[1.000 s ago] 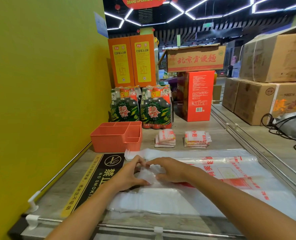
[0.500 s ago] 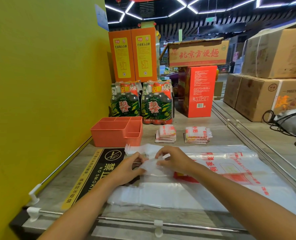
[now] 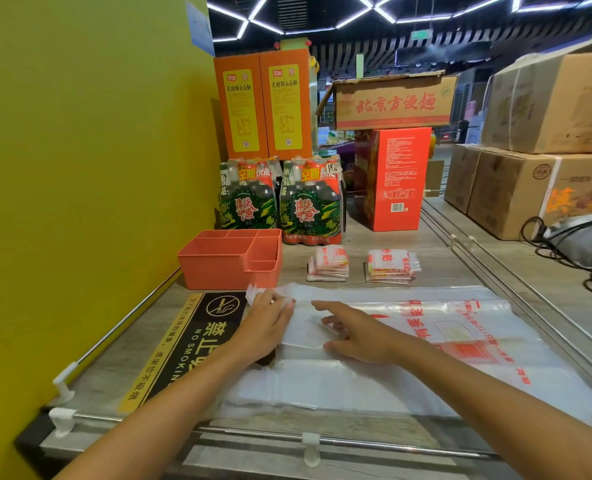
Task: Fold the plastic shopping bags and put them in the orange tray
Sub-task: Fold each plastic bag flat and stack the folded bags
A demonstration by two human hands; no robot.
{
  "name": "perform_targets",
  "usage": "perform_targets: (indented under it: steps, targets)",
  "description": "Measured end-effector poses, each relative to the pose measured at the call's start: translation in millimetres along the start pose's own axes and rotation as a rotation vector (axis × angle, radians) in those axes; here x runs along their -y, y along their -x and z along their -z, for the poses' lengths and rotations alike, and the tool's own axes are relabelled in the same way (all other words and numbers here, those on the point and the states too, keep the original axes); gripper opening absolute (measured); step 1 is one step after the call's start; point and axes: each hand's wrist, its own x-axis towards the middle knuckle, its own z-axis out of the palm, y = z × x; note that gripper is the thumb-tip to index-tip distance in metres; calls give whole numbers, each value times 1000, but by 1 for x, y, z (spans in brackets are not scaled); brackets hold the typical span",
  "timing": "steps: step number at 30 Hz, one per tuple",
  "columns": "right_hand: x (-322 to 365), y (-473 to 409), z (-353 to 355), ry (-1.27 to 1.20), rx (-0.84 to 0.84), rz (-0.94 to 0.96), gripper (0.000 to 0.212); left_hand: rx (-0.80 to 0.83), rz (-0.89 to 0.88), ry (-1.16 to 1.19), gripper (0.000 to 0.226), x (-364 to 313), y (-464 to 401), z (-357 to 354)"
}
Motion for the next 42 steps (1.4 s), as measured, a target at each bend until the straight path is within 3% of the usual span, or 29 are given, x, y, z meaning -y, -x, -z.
perform_targets:
  steps: [2,7,9,13,18,24,31,38,42]
  targets:
    - [0,2,-2,-11,-5,-6,78,36,4,44,23,-8,0,-3]
    - [-6,5,-6,14,4,-28,74,93,-5,105,56,-13,7,-4]
    - [-7,5,-5,8,9,-23,75,145,-14,156,54,-10,12,5]
    - [-11,5,-1,-10,-28,3,78,247,-149,5,31,4,21,13]
    - [-13,4,-4,163,4,102,58,308,-143,-66,40,8,31,16]
    - [-14,7,-4,179,52,82,45,109,47,-55,44,1,38,19]
    - [-15,9,-2,185,58,79,46,133,225,284,25,-20,36,24]
    - [-16,11,1,132,26,37,51,-19,548,992,43,-47,30,25]
    - [-16,12,3,106,20,16,51,-25,587,1125,34,-65,23,7]
